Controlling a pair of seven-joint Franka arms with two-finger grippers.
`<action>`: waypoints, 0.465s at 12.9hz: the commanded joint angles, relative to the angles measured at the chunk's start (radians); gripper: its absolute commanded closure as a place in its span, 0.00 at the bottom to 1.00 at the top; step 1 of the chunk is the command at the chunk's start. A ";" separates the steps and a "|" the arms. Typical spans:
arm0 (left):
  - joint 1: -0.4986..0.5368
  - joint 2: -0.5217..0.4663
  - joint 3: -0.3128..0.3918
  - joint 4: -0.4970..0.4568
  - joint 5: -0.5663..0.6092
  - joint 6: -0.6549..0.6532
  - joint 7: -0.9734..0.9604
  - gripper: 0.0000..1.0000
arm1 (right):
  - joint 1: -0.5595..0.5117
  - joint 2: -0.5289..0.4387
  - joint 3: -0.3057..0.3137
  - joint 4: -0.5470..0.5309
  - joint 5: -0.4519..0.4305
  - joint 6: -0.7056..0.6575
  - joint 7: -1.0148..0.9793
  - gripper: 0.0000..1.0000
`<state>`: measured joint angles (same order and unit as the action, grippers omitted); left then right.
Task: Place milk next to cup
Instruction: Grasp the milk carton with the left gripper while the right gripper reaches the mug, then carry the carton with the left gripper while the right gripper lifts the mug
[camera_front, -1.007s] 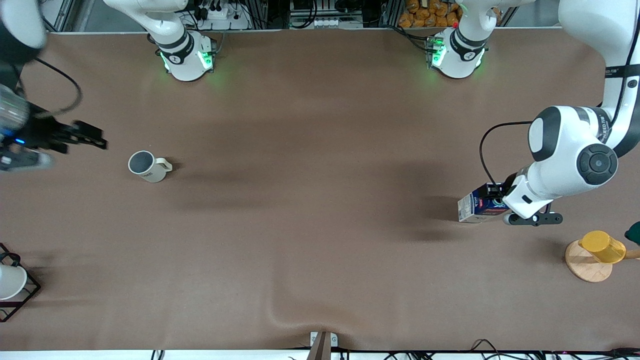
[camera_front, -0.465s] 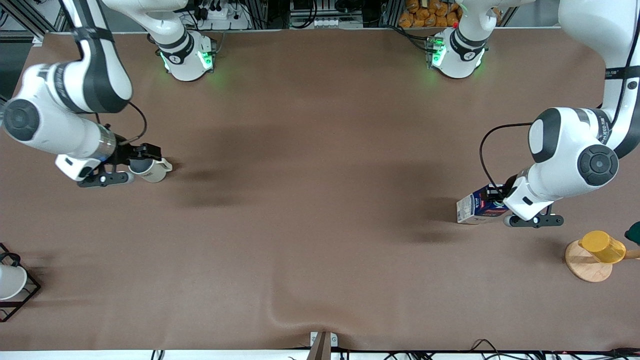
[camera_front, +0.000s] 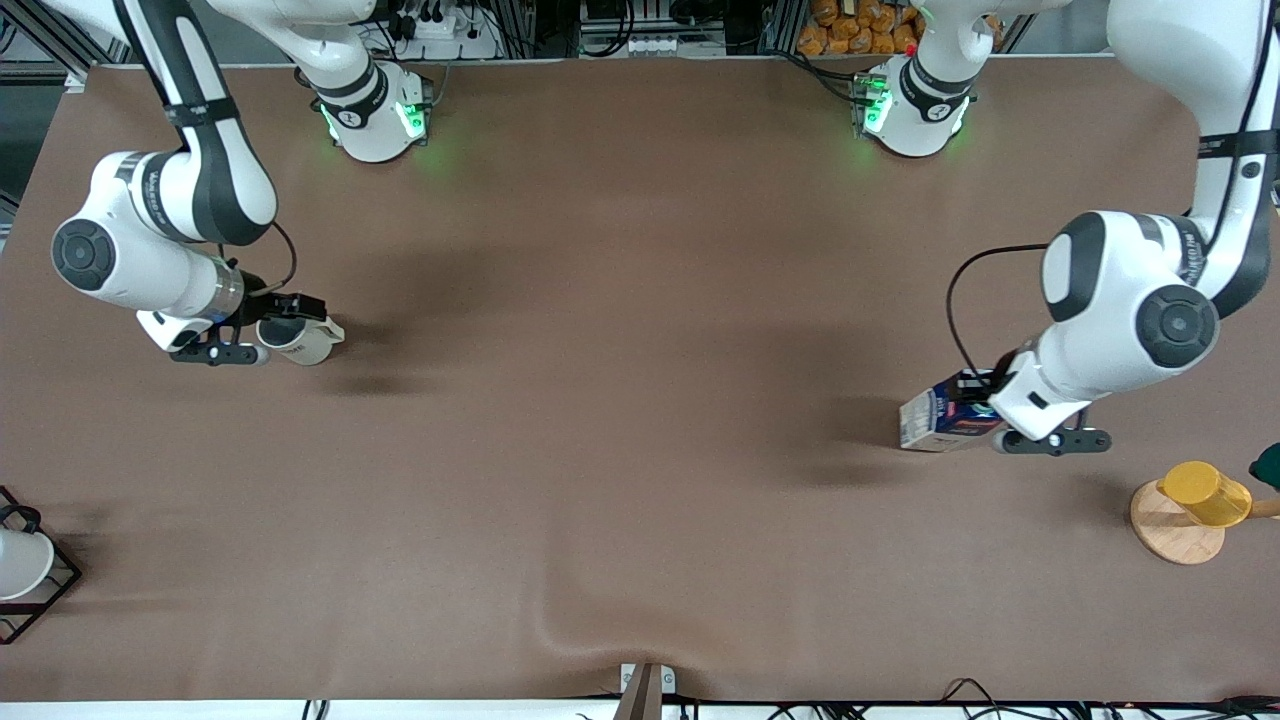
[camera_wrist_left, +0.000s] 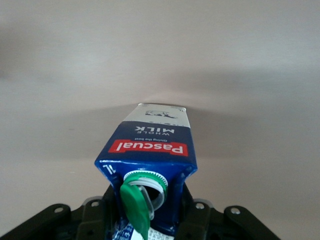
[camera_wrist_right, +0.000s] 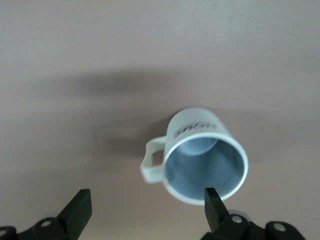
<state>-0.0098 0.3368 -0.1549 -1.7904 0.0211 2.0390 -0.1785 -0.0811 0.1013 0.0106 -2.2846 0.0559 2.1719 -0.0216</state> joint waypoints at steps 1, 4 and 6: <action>-0.013 -0.021 -0.108 0.020 0.008 -0.029 -0.146 0.52 | -0.057 0.060 0.008 0.008 -0.001 0.052 0.023 0.00; -0.082 -0.007 -0.208 0.069 0.008 -0.037 -0.396 0.51 | -0.039 0.116 0.009 0.022 0.002 0.065 0.034 0.36; -0.184 0.005 -0.210 0.092 0.010 -0.037 -0.511 0.51 | -0.026 0.124 0.008 0.030 0.002 0.074 0.044 0.61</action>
<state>-0.1182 0.3319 -0.3673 -1.7337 0.0210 2.0271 -0.5897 -0.1169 0.2068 0.0116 -2.2799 0.0559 2.2449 -0.0070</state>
